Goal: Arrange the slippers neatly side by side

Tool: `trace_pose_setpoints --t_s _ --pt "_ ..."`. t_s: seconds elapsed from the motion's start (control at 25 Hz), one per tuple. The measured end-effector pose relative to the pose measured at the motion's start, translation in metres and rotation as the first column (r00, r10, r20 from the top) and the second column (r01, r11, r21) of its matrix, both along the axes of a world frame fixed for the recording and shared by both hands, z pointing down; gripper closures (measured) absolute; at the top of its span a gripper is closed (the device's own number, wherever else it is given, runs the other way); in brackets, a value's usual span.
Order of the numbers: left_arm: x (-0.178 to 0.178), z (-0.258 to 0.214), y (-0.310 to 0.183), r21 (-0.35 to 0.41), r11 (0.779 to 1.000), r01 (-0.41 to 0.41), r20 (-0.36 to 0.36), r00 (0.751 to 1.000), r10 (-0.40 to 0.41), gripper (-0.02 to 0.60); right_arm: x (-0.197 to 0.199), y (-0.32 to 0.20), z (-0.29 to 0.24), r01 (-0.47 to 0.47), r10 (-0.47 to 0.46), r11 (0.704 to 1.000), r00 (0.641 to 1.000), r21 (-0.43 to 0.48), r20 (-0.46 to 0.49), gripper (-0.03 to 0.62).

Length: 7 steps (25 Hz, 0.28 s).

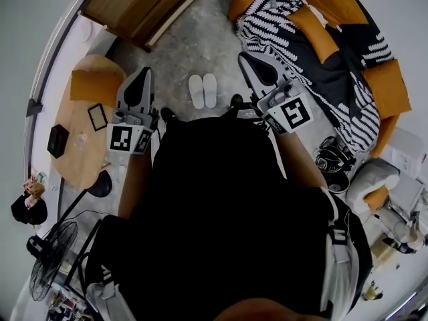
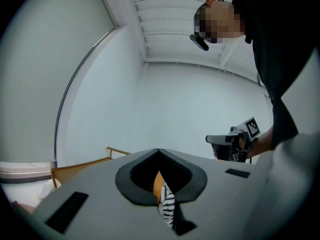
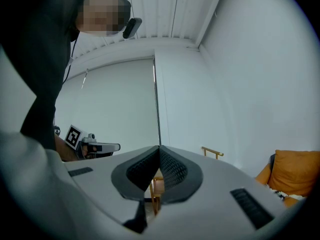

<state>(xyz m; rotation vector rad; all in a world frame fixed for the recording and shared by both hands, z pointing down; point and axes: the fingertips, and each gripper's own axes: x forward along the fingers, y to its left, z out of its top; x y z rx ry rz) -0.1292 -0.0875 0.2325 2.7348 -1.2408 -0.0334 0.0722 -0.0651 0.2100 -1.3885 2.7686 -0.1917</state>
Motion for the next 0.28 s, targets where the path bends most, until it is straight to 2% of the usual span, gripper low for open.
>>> trace_pose_setpoints --t_s 0.28 --pt "0.0047 0.0008 -0.0008 -0.018 1.000 -0.014 -0.009 1.000 0.014 0.568 -0.0042 -0.0040 -0.0069 0.004 -0.004 1.000 1.000 0.009 0.026 0.563"
